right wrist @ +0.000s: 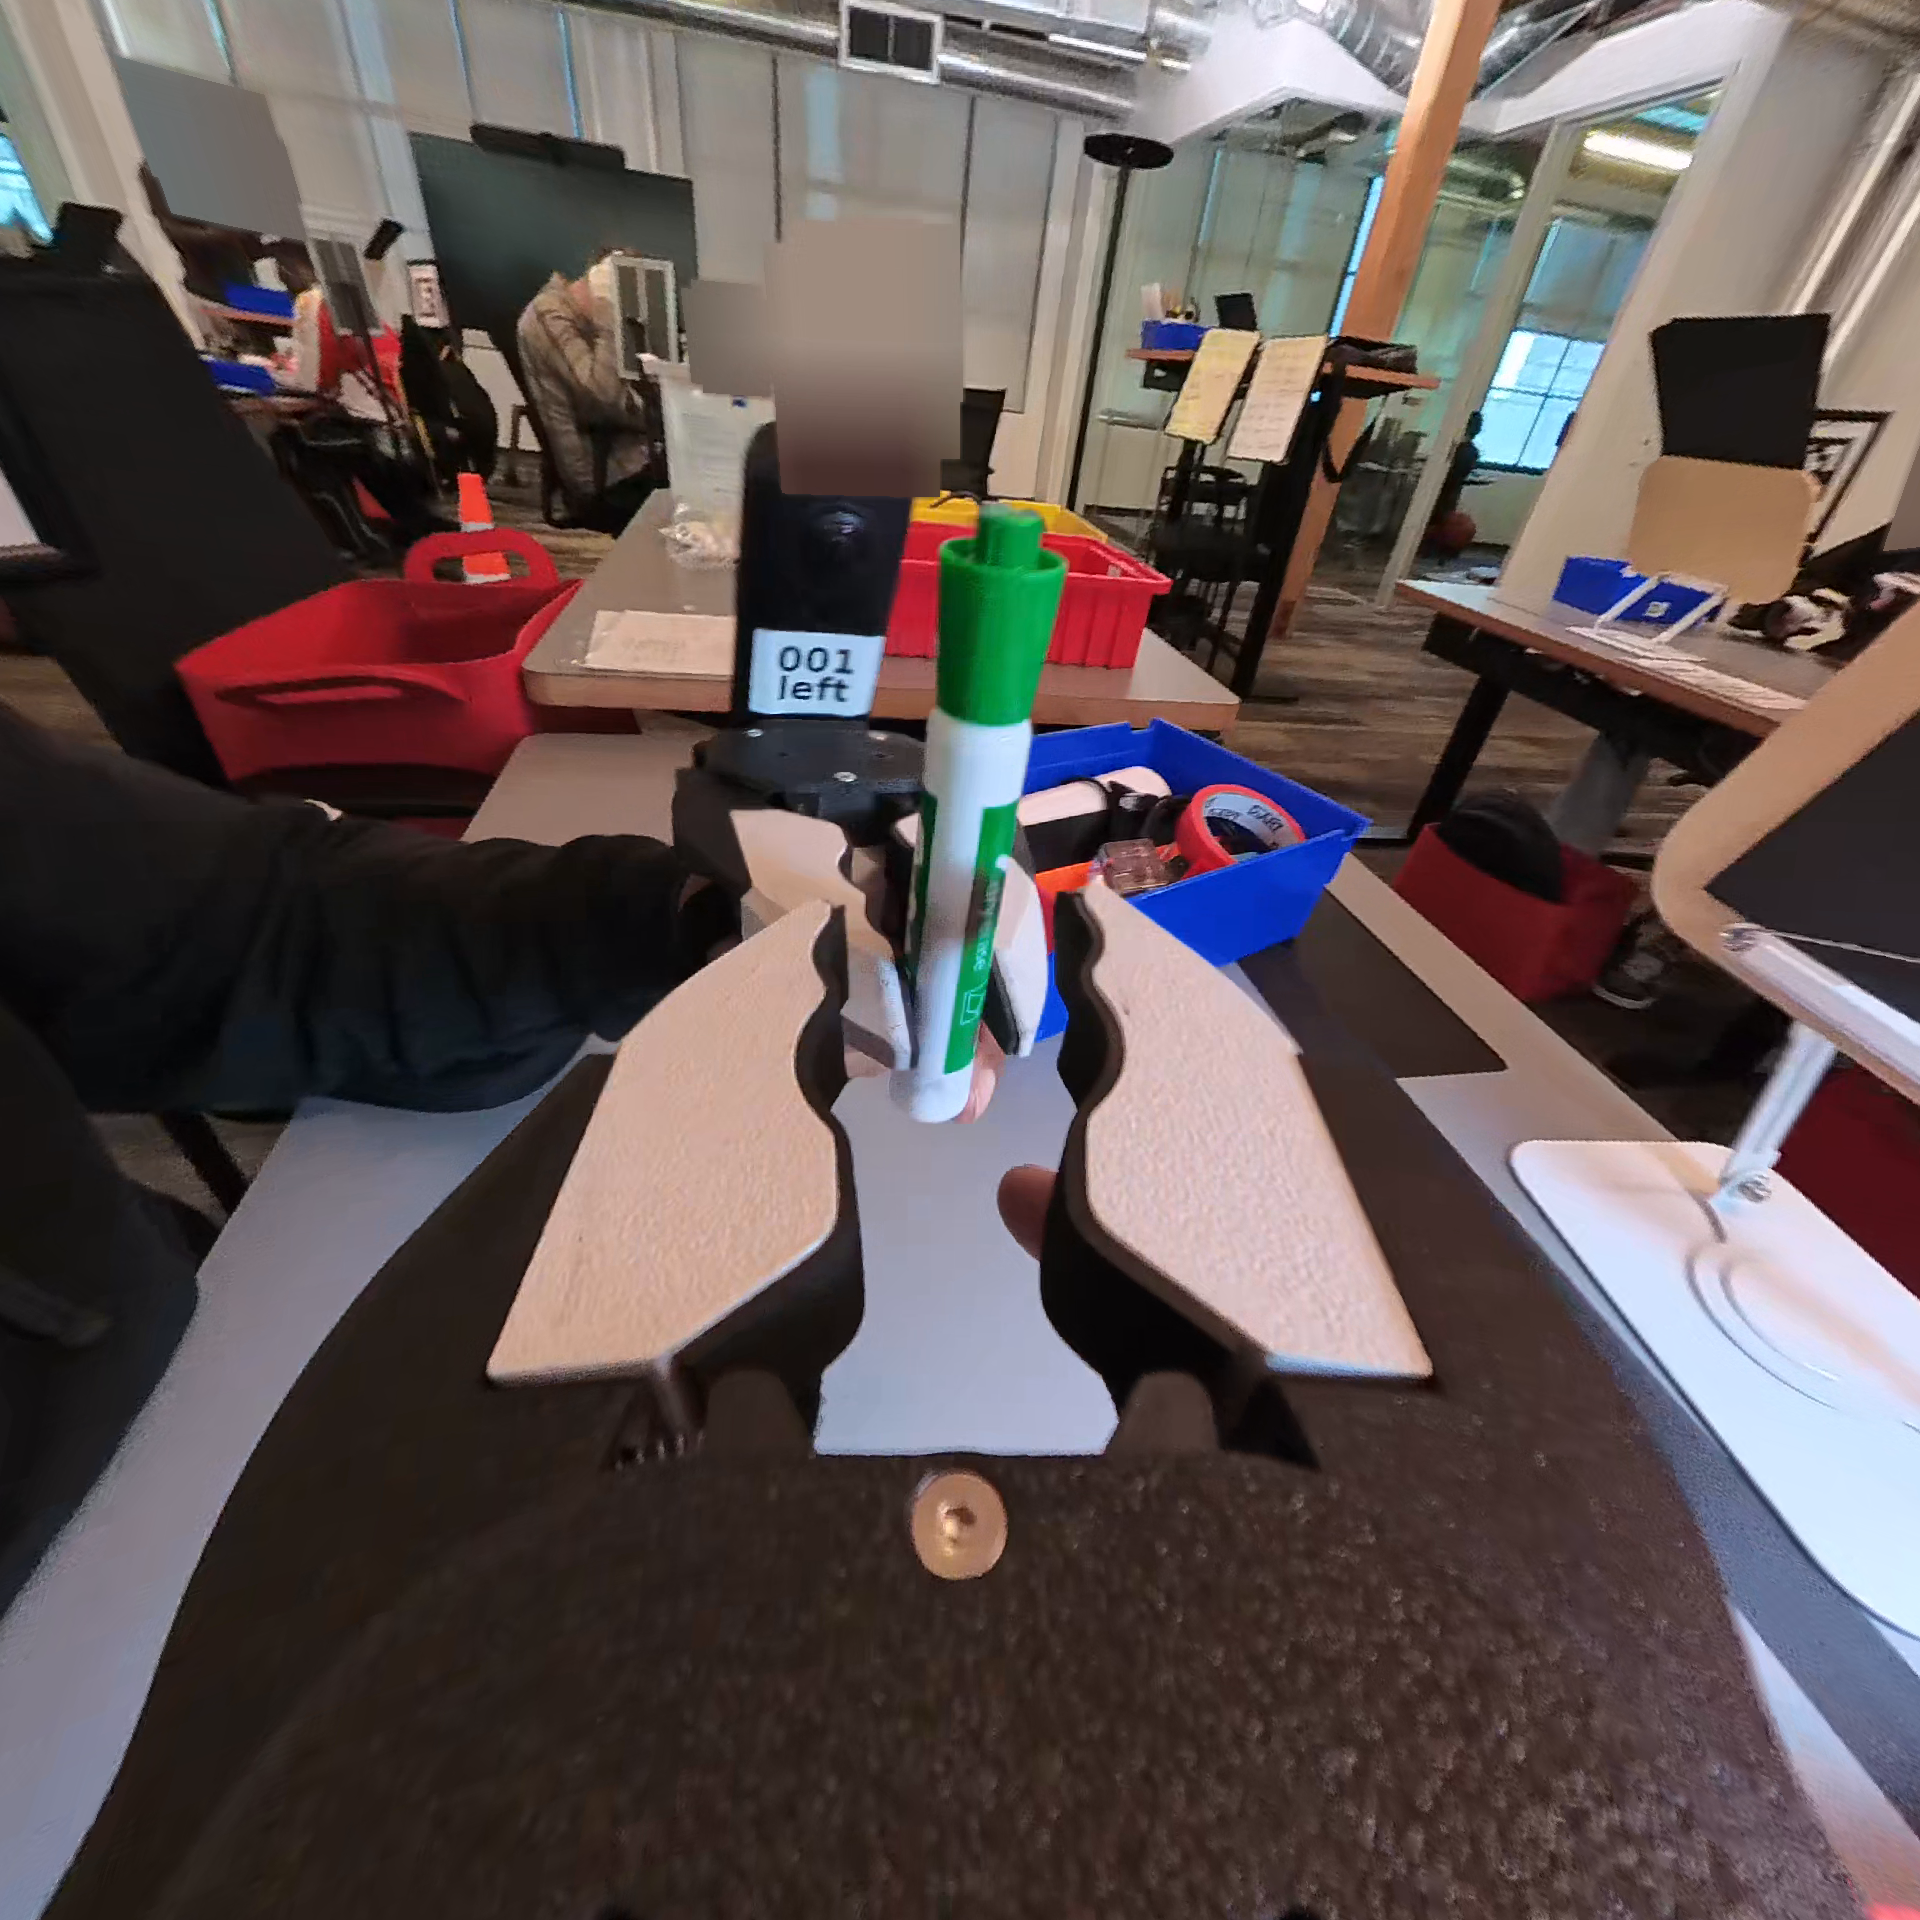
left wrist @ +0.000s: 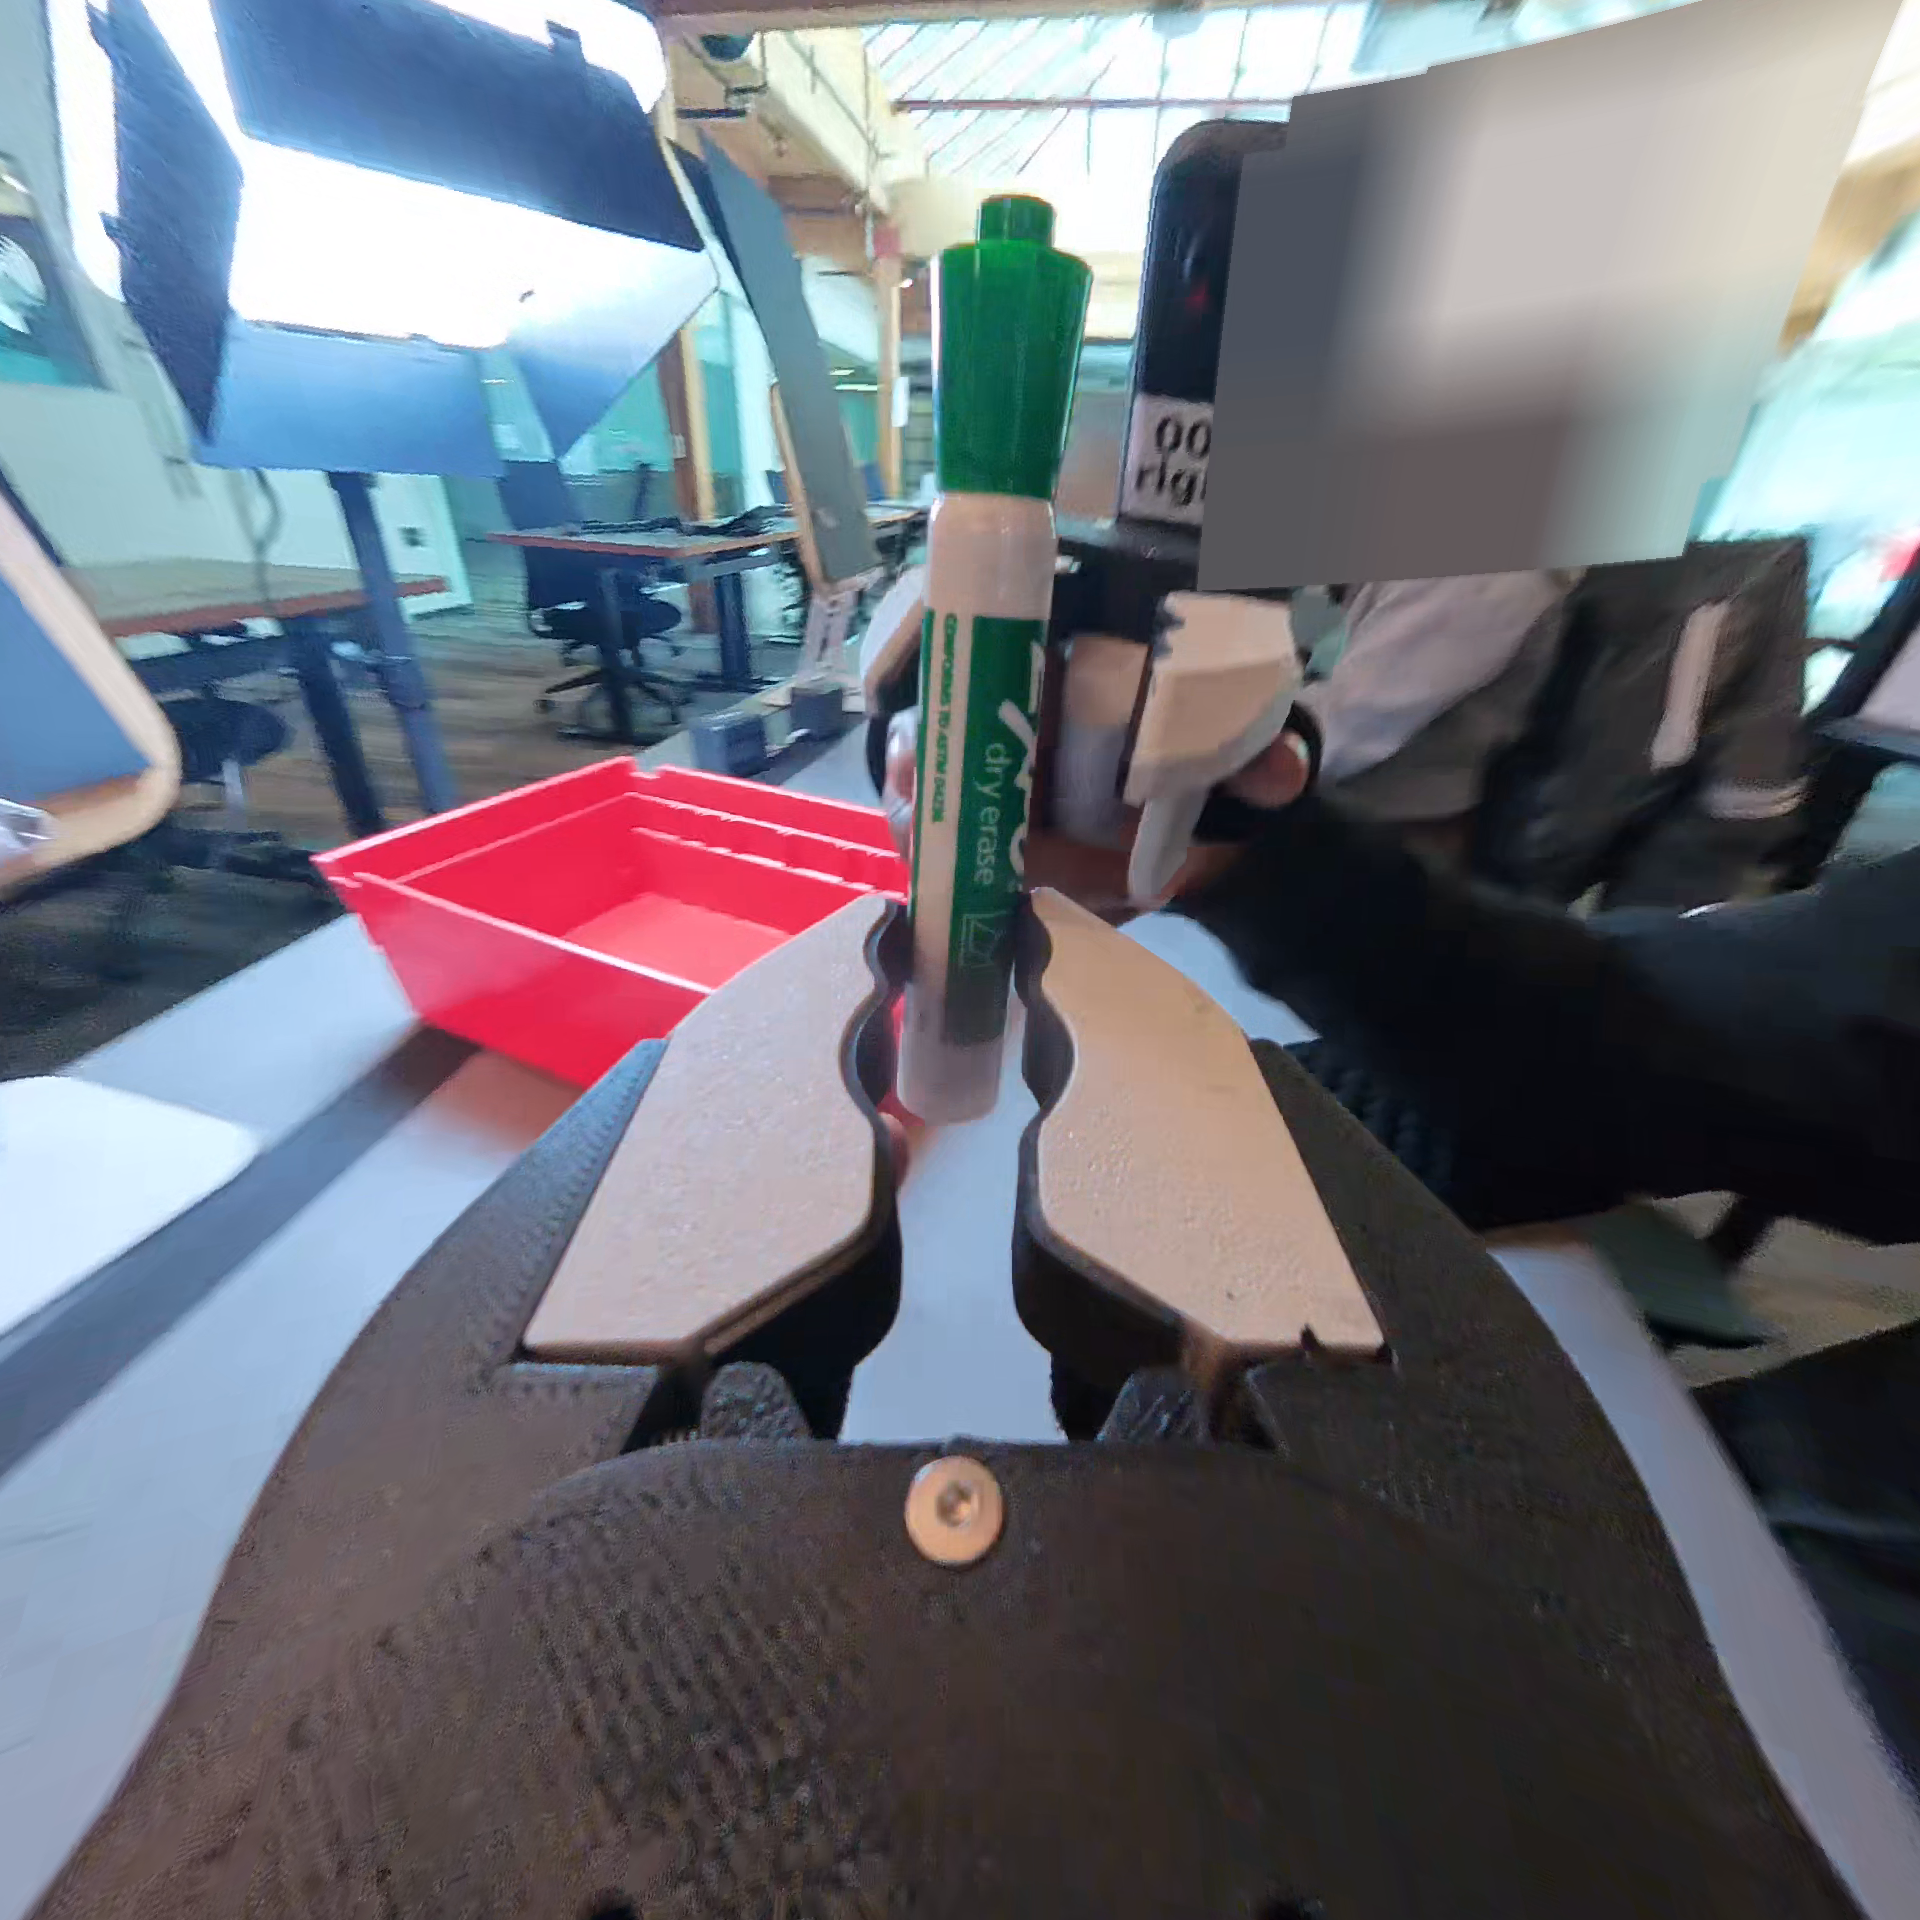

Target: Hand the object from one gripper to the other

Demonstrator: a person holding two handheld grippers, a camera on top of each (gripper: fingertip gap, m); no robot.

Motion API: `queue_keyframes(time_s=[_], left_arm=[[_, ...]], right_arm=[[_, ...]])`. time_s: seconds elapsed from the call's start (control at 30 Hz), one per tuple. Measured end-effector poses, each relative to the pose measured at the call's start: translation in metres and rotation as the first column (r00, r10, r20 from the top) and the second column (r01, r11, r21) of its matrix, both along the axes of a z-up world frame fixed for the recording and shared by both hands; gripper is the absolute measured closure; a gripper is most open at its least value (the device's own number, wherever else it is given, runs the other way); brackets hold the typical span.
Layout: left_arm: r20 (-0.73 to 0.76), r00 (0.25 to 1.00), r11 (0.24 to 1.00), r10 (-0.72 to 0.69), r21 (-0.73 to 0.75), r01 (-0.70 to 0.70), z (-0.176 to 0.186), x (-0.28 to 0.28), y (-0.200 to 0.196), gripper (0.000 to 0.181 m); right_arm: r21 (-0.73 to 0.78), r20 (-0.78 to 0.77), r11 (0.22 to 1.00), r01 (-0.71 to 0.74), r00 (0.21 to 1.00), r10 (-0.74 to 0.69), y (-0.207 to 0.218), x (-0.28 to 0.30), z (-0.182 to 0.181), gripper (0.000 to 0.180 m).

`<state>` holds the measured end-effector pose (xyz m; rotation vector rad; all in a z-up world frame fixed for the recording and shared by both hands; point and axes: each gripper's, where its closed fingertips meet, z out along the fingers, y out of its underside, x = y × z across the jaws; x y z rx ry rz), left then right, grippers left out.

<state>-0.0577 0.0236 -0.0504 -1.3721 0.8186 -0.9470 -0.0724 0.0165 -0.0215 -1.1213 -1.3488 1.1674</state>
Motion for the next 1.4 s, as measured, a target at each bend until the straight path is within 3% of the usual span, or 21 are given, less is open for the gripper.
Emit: queue_keyframes(time_s=[0.1,0.2,0.33,0.5,0.6,0.7,0.87,1.0,1.1,1.2,1.3,1.4], left_arm=[[0.03,0.993,0.988,-0.111,-0.105,0.114,-0.007,0.011,-0.009,0.16],[0.039,0.983,0.969,-0.18,-0.166,0.184,-0.014,0.02,-0.015,0.16],[0.035,0.982,0.963,-0.184,-0.193,0.187,-0.017,0.024,-0.016,0.16],[0.056,0.997,0.981,-0.058,-0.184,0.067,-0.002,-0.005,0.001,0.149],[0.031,0.999,0.992,0.037,-0.122,-0.033,0.012,-0.021,0.006,0.147],[-0.074,0.989,0.992,0.126,-0.012,-0.128,0.018,-0.02,0.003,0.142],[-0.249,0.938,0.967,0.24,0.142,-0.21,0.013,-0.008,-0.001,0.141],[-0.335,0.874,0.922,0.352,0.285,-0.262,0.006,-0.01,0.006,0.161],[-0.338,0.867,0.908,0.366,0.335,-0.253,0.01,-0.011,0.005,0.161],[-0.226,0.903,0.885,0.367,0.384,-0.263,0.03,-0.017,0.0,0.161],[-0.062,0.926,0.863,0.372,0.39,-0.321,0.054,-0.035,-0.002,0.161],[0.151,0.929,0.882,0.337,0.295,-0.368,0.077,-0.061,-0.003,0.161]], right_arm=[[-0.009,0.025,0.999,-0.047,0.999,0.047,-0.008,-0.005,-0.008,0.142],[-0.007,0.055,0.998,-0.07,0.996,0.07,-0.01,-0.005,-0.014,0.158],[-0.035,0.08,0.994,-0.099,0.992,0.102,-0.01,0.001,-0.016,0.158],[0.164,0.113,0.982,0.093,0.987,-0.112,0.013,0.011,-0.011,0.16],[0.369,0.169,0.897,0.245,0.931,-0.324,0.035,0.016,-0.017,0.16],[0.507,0.239,0.817,0.275,0.866,-0.44,0.044,0.015,-0.032,0.16],[0.603,0.339,0.766,0.221,0.799,-0.497,0.043,0.002,-0.059,0.16],[0.626,0.362,0.755,0.195,0.785,-0.503,0.039,-0.004,-0.066,0.16],[0.595,0.322,0.773,0.22,0.816,-0.48,0.038,-0.005,-0.059,0.16],[0.501,0.199,0.812,0.3,0.873,-0.445,0.037,-0.005,-0.033,0.157],[0.312,0.089,0.88,0.358,0.911,-0.402,0.04,0.001,-0.008,0.141],[0.066,-0.024,0.944,0.323,0.946,-0.322,0.042,0.006,0.01,0.127]])
